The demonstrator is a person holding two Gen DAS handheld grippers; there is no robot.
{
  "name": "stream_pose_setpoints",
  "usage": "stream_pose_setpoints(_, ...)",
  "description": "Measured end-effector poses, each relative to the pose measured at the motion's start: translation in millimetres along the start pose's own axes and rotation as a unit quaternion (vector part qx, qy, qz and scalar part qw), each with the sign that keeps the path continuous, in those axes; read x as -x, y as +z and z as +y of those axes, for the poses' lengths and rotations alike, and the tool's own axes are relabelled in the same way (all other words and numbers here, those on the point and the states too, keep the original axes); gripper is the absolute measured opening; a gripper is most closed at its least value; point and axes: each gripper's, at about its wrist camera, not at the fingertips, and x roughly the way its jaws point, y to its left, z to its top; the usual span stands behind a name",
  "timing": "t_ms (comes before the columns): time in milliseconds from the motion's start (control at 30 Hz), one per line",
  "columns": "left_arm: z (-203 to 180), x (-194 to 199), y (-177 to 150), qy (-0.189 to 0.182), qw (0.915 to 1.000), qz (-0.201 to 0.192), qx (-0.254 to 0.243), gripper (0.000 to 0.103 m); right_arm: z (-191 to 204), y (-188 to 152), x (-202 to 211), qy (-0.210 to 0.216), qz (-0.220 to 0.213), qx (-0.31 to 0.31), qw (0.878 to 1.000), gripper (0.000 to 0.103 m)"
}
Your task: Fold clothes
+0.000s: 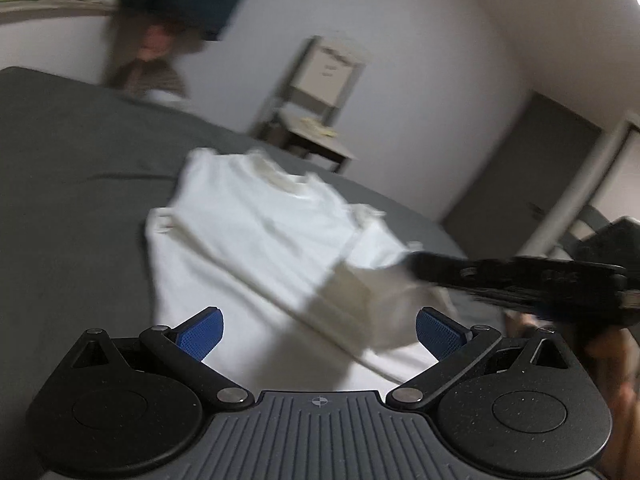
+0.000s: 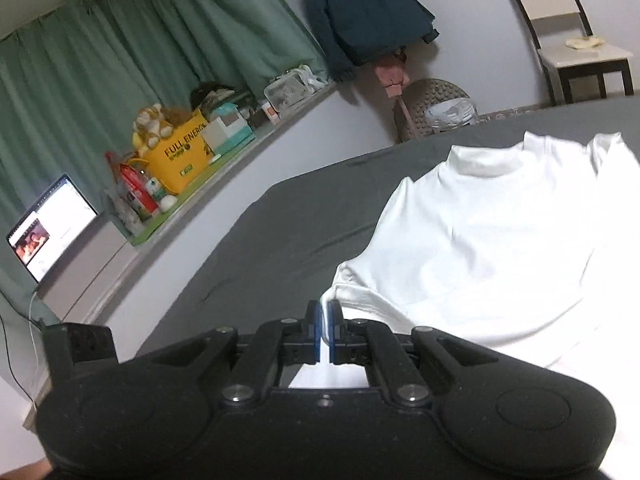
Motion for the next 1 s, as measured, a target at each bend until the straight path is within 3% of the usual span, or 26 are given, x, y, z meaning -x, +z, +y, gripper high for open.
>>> stream_pose_setpoints(167, 35, -1, 13, -0.044, 0.9926, 0.007, 0.113, 0.103, 8, -21, -8, 0.017, 0.038, 0.023, 0.999, 0.004)
stream_pose_setpoints(300, 51, -20, 14, -0.096, 0.9818, 0.08, 0.143, 0.103, 23, -44, -10, 0.025, 0.05, 0.036, 0.998, 0.004)
stream_pose_setpoints(500, 55, -37, 9, -0.084, 0.9802, 0.116, 0.137, 0.103, 46, -74, -37, -0.011, 0.082, 0.084, 0.993, 0.006)
stream_pose_setpoints(567, 56, -42, 8, -0.078, 0.9798, 0.126, 0.134, 0.103, 52, -87, -45, -0.047, 0.089, 0.113, 0.989, 0.02)
stream_pose_setpoints(600, 57, -45, 7, -0.076, 0.9795, 0.131, 0.132, 0.103, 55, -93, -48, -0.056, 0.091, 0.124, 0.986, 0.044)
stream_pose_setpoints(633, 57, -48, 6, -0.073, 0.9793, 0.137, 0.13, 0.103, 57, -98, -49, -0.057, 0.097, 0.134, 0.985, 0.053)
stream_pose_setpoints(733, 59, -55, 4, -0.065, 0.9782, 0.152, 0.125, 0.103, 70, -109, -40, -0.045, 0.108, 0.168, 0.979, 0.053)
stream_pose_setpoints(867, 61, -66, 1, -0.054, 0.9762, 0.173, 0.118, 0.103, 87, -119, -31, -0.118, 0.108, 0.25, 0.955, 0.053)
stream_pose_setpoints(967, 65, -72, -3, -0.048, 0.9724, 0.189, 0.128, 0.103, 88, -129, -50, -0.169, 0.151, 0.284, 0.932, 0.05)
stream_pose_setpoints(1000, 67, -71, -5, -0.048, 0.9709, 0.195, 0.131, 0.103, 88, -133, -58, -0.176, 0.168, 0.295, 0.924, 0.043)
